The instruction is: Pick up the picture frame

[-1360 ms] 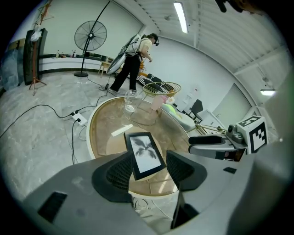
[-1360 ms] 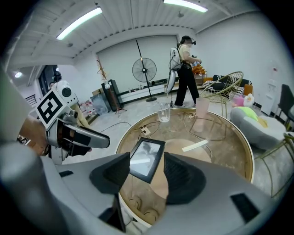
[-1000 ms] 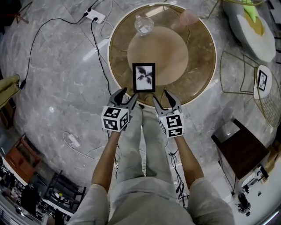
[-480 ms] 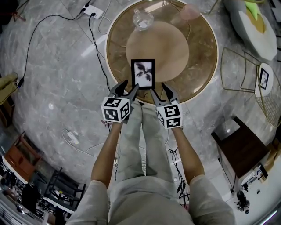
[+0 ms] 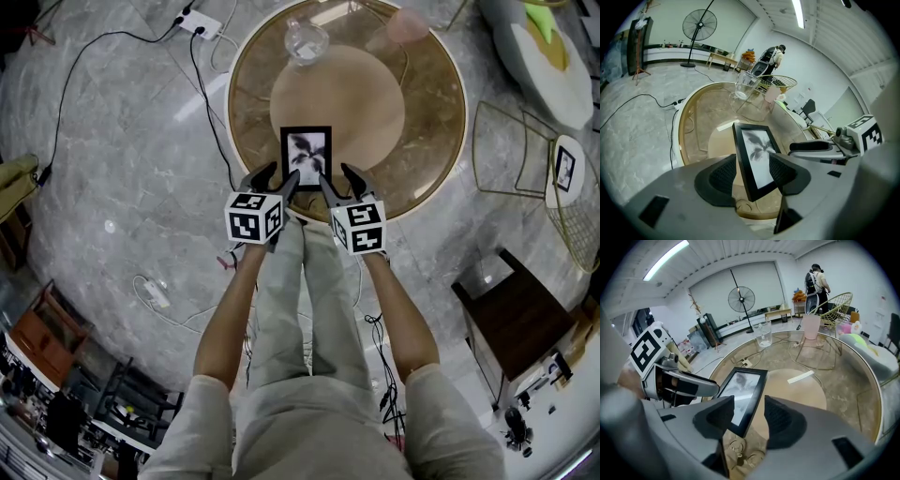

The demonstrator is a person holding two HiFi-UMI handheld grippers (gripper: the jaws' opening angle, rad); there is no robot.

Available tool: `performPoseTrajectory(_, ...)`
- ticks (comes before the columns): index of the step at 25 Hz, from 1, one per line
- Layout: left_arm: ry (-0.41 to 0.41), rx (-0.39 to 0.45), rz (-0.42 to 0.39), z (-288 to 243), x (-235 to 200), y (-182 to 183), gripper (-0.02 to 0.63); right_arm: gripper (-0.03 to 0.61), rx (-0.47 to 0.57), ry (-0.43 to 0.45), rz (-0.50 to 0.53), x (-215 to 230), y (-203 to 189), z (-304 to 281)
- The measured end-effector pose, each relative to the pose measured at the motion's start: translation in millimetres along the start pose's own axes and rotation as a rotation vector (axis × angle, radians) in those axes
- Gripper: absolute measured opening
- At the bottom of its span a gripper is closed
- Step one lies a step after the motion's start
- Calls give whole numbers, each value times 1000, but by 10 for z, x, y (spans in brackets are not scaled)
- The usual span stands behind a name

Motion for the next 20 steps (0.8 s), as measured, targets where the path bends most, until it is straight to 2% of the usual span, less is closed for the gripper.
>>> performPoseTrajectory(14,22,-22,4,-228,-59,184,199,167,-86,0,-35,116,72,-296)
performPoseTrajectory(20,80,-52,-18,-253,-94,191,138,98,-132,-46,-56,79,87,-334)
Point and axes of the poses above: the fingertips, and each gripper's own axes: z backward along the fingers, x to its right, y out of its top, the point moved 8 cm from there along z, backward along the fingers, and after that the axes turned 6 degrees about -x, right-handed, at the moved point
